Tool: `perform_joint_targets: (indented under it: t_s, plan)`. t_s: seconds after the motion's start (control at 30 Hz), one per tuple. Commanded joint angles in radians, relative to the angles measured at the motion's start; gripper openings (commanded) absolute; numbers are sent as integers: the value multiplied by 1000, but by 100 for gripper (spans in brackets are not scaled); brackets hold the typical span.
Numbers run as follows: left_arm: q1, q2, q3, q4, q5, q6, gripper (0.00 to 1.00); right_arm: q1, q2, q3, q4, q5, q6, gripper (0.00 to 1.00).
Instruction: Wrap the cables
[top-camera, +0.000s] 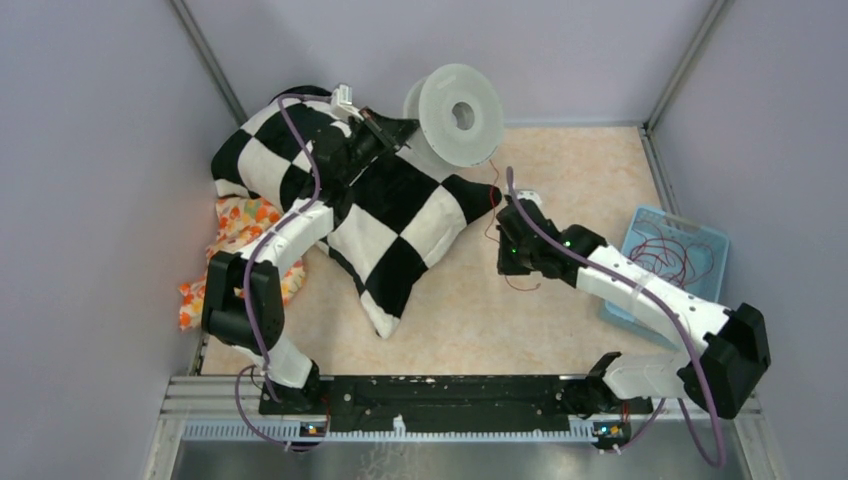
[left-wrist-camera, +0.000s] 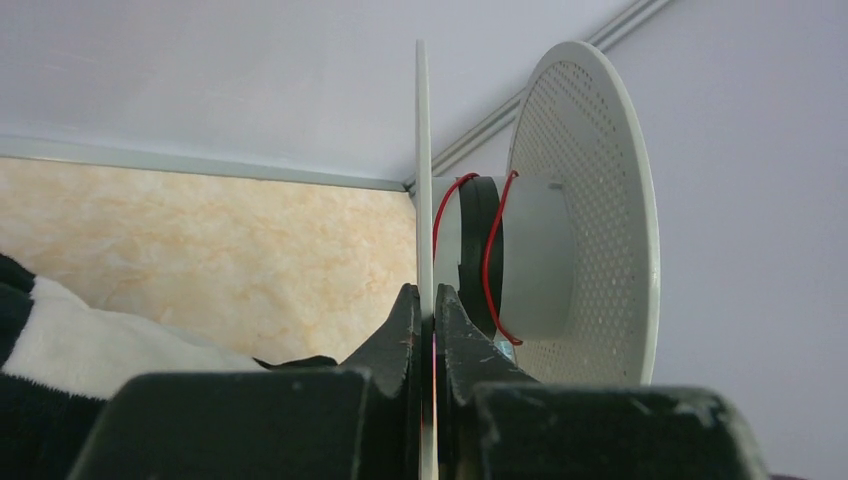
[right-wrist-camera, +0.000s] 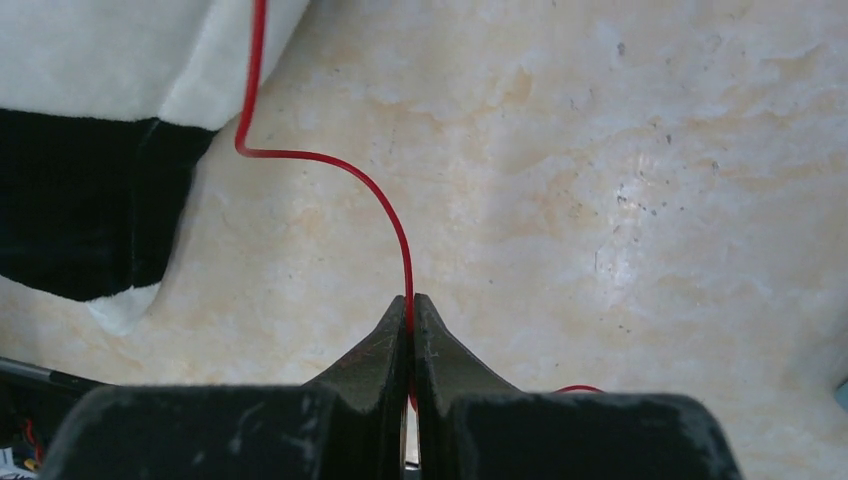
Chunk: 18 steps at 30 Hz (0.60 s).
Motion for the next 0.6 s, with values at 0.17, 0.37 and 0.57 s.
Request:
perform_joint_targets:
  t_s: [0.17,0.37,0.57]
  plan:
    - [-186,-98,63,-162,-267,287,0,149,211,383,-44,139,-104,0]
    - [-246,-45,110,-241,-242,378,0,189,293,656,-183,143,-233,0]
    - [-302,-12,136,-290,-183,484,0,185,344,894,-265,154,-346,0]
